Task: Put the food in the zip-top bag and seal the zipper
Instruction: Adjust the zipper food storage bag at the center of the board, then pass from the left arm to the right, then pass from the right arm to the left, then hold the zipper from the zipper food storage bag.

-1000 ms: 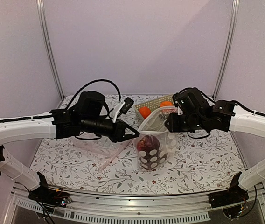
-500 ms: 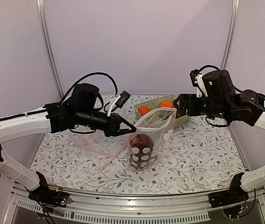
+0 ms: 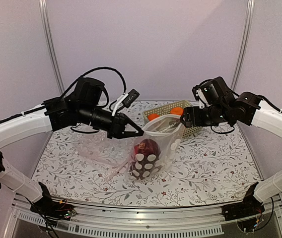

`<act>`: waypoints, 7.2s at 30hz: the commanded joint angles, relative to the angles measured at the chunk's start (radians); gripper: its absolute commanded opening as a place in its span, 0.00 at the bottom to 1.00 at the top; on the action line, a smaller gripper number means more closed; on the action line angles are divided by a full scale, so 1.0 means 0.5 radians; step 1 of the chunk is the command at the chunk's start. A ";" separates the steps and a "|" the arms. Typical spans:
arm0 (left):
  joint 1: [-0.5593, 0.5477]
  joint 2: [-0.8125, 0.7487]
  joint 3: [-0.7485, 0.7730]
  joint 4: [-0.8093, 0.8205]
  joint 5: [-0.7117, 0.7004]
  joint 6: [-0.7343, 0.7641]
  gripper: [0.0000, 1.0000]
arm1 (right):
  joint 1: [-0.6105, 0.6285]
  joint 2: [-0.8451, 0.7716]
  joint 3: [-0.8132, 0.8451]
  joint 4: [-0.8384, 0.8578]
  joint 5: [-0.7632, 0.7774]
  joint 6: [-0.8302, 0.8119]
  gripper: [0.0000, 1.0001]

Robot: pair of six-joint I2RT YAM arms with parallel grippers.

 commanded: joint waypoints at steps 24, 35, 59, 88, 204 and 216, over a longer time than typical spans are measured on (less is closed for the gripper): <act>0.010 0.238 0.349 -0.353 0.066 0.435 0.00 | -0.016 -0.331 -0.120 0.306 -0.753 -0.294 0.84; 0.062 0.137 0.177 -0.261 0.200 0.408 0.00 | 0.300 -0.167 -0.025 0.374 -1.096 -0.512 0.74; 0.090 0.069 0.075 -0.144 0.131 0.241 0.34 | 0.454 0.203 0.058 0.585 -1.254 -0.541 0.00; 0.185 -0.090 -0.400 0.581 0.226 -0.136 0.34 | 0.454 0.205 0.003 0.712 -1.320 -0.451 0.00; 0.245 -0.052 -0.250 0.110 0.423 0.359 0.00 | 0.452 0.508 0.457 0.478 -1.372 -0.662 0.36; 0.262 -0.054 -0.256 0.138 0.419 0.337 0.00 | 0.452 0.527 0.435 0.445 -1.360 -0.666 0.29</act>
